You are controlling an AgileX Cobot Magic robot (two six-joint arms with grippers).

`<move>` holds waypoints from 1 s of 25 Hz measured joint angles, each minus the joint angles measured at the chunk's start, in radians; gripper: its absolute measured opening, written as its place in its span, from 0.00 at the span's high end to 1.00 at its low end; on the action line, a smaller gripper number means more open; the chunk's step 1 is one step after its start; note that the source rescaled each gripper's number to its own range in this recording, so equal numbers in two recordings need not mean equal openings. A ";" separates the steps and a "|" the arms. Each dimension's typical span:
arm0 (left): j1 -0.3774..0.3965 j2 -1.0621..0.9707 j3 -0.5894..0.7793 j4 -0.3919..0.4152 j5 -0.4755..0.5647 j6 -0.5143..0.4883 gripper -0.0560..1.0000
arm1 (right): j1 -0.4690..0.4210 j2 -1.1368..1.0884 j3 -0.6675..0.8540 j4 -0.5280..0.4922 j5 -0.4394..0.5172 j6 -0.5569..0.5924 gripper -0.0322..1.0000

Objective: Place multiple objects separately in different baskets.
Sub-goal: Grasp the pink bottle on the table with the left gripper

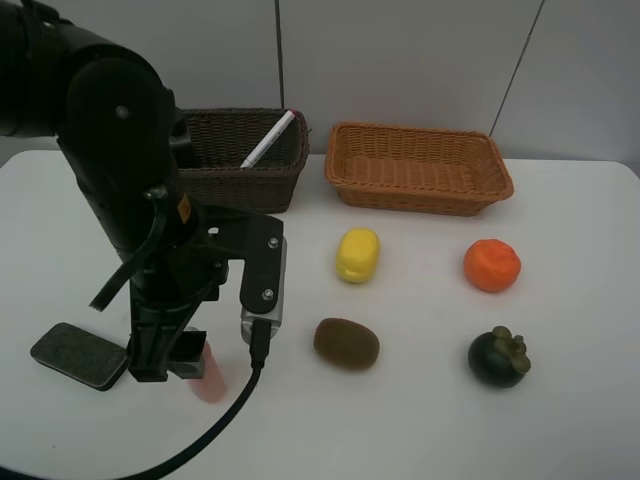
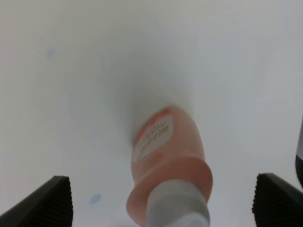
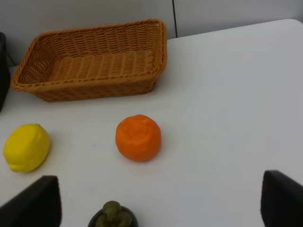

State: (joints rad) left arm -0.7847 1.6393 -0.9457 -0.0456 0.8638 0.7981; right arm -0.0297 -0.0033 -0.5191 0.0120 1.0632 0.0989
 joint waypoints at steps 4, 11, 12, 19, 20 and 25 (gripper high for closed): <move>0.000 0.050 0.003 0.000 -0.003 0.002 0.00 | 0.000 0.000 0.000 0.000 0.000 0.000 0.01; 0.000 0.146 0.005 0.007 -0.039 0.003 0.00 | 0.000 0.000 0.000 0.000 0.000 0.000 0.01; 0.000 0.156 0.005 0.008 -0.039 0.003 0.00 | 0.000 0.000 0.000 0.000 0.000 0.000 0.01; 0.000 0.176 0.005 0.011 -0.046 -0.014 0.05 | 0.000 0.000 0.000 0.000 0.000 0.000 0.01; 0.000 0.176 0.005 0.011 -0.046 -0.023 0.10 | 0.000 0.000 0.000 0.000 0.000 0.000 0.01; 0.000 0.176 0.005 0.036 -0.041 -0.059 0.48 | 0.000 0.000 0.000 0.000 0.000 0.000 0.01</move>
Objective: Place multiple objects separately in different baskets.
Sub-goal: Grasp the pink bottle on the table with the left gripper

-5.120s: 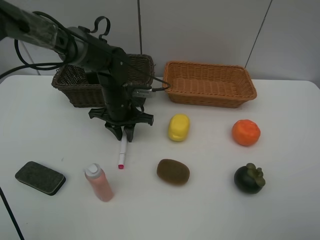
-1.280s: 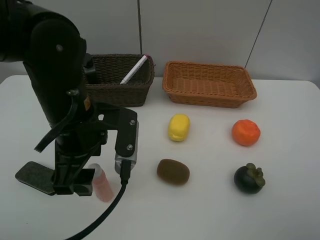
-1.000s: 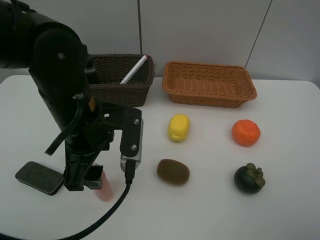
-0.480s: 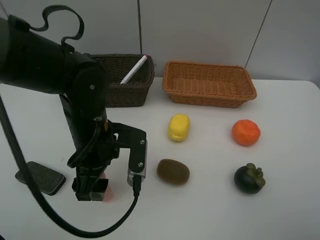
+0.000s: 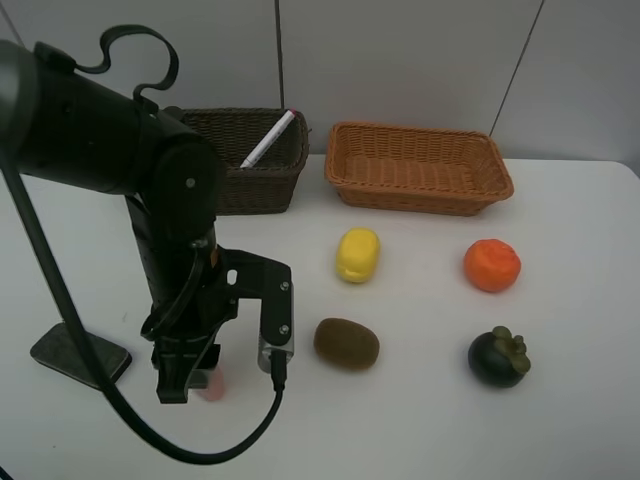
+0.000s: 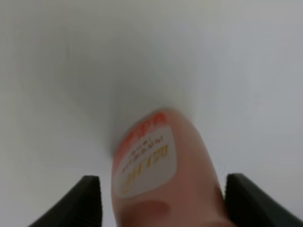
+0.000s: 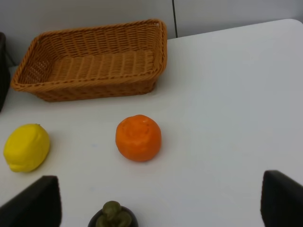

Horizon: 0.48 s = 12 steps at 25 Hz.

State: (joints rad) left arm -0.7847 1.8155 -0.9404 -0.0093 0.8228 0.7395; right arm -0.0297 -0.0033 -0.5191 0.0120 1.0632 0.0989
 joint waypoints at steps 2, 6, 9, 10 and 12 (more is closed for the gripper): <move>0.000 0.000 0.000 0.031 0.001 -0.003 0.63 | 0.000 0.000 0.000 0.000 0.000 0.000 0.01; 0.000 0.000 0.000 0.071 0.001 -0.006 0.67 | 0.000 0.000 0.000 0.000 0.000 0.000 0.01; 0.000 0.000 0.000 0.070 0.001 -0.014 0.67 | 0.000 0.000 0.000 0.000 0.000 0.000 0.01; 0.000 0.000 0.000 0.069 0.001 -0.018 0.67 | 0.000 0.000 0.000 0.000 0.000 0.000 0.01; 0.000 -0.003 0.000 0.065 0.001 -0.028 0.67 | 0.000 0.000 0.000 0.000 0.000 0.000 0.01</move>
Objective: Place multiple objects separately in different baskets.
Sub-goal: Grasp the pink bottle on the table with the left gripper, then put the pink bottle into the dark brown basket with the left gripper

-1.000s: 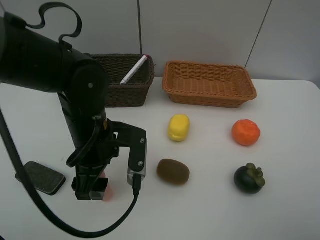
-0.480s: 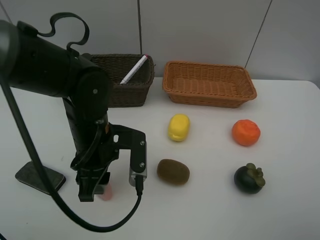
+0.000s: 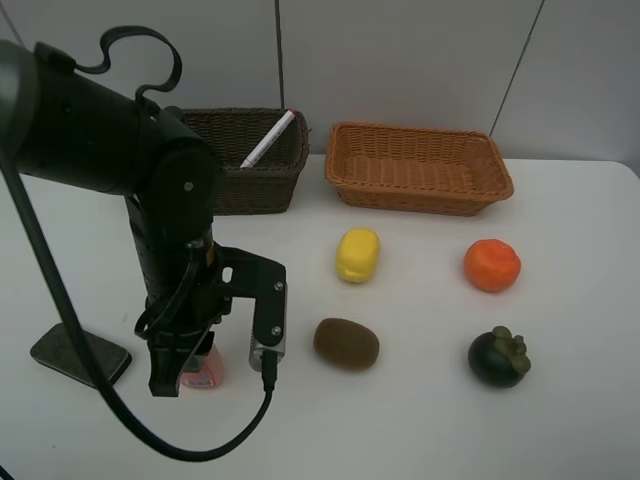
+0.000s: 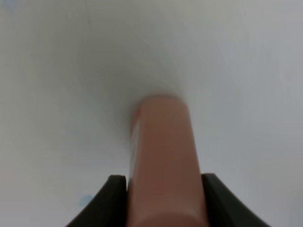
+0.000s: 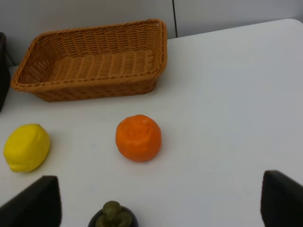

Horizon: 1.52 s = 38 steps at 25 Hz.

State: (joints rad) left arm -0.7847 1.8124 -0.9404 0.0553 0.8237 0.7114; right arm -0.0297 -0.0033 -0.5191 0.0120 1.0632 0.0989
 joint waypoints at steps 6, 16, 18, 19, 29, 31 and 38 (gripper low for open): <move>0.002 -0.071 -0.099 -0.041 0.042 -0.066 0.67 | 0.000 0.000 0.000 0.000 0.000 0.000 0.01; 0.245 -0.078 -0.480 -0.068 -0.194 -0.343 0.67 | 0.000 0.000 0.000 0.000 0.000 0.000 0.01; 0.306 -0.041 -0.521 -0.072 -0.283 -0.431 0.67 | 0.000 0.000 0.000 0.000 0.000 0.000 0.01; 0.331 -0.013 -0.534 -0.072 -0.325 -0.464 0.67 | 0.000 0.000 0.000 0.000 0.000 0.000 0.01; 0.411 0.263 -0.610 -0.050 -0.404 -0.568 0.48 | 0.000 0.000 0.000 0.000 0.000 0.000 0.01; 0.411 0.267 -0.612 -0.048 -0.417 -0.587 0.26 | 0.000 0.000 0.000 0.000 0.000 0.000 0.01; 0.411 0.259 -0.638 -0.019 -0.355 -0.660 0.08 | 0.000 0.000 0.000 0.000 0.000 0.000 0.01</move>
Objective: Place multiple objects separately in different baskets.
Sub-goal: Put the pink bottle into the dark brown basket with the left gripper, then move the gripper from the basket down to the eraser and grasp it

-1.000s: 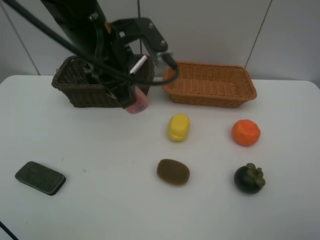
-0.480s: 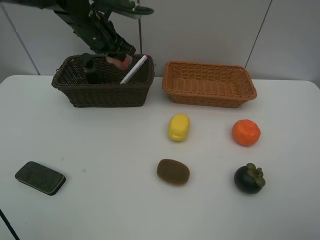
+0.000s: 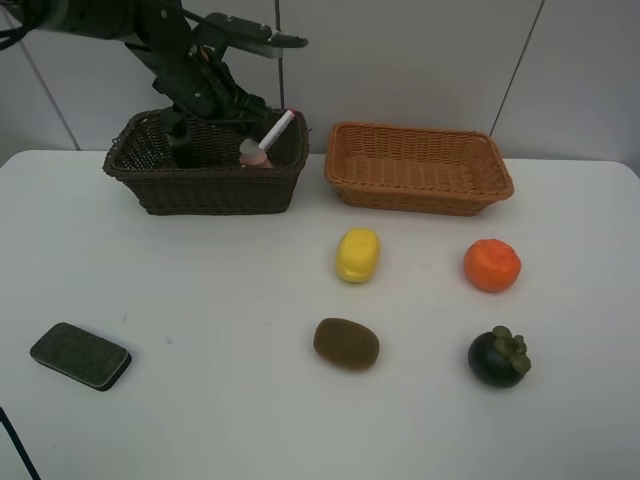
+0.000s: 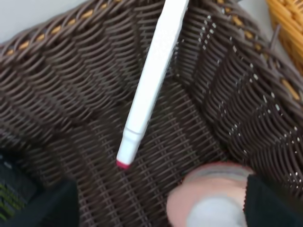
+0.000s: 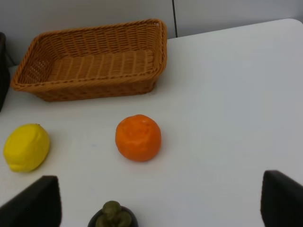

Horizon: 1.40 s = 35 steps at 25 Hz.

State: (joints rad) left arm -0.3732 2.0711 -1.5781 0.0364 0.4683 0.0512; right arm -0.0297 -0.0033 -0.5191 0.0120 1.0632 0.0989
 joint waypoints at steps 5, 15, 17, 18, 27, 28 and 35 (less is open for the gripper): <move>0.000 -0.034 -0.146 -0.002 0.329 -0.051 0.08 | 0.000 0.000 0.000 0.000 0.000 0.000 0.01; 0.000 -0.079 -0.168 0.010 0.729 -0.178 0.08 | 0.000 0.000 0.000 0.000 0.000 0.000 0.01; 0.000 -0.123 -0.095 -0.036 0.730 -0.185 0.08 | 0.000 0.000 0.000 0.000 0.000 0.000 0.01; 0.000 -0.154 -0.045 -0.050 0.730 -0.188 0.08 | 0.000 0.000 0.000 0.000 0.000 0.000 0.01; -0.003 -0.423 0.390 -0.071 0.731 -0.241 0.08 | 0.000 0.000 0.000 0.000 0.000 0.000 0.01; -0.004 -0.435 0.417 -0.071 0.731 -0.221 0.08 | 0.000 0.000 0.000 0.000 0.000 0.000 0.01; -0.004 -0.439 0.533 -0.070 0.693 0.358 0.08 | 0.000 0.000 0.000 0.000 0.000 0.000 0.01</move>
State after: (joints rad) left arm -0.3772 1.6321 -1.0453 -0.0339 1.1611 0.4090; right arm -0.0297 -0.0033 -0.5191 0.0120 1.0632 0.0989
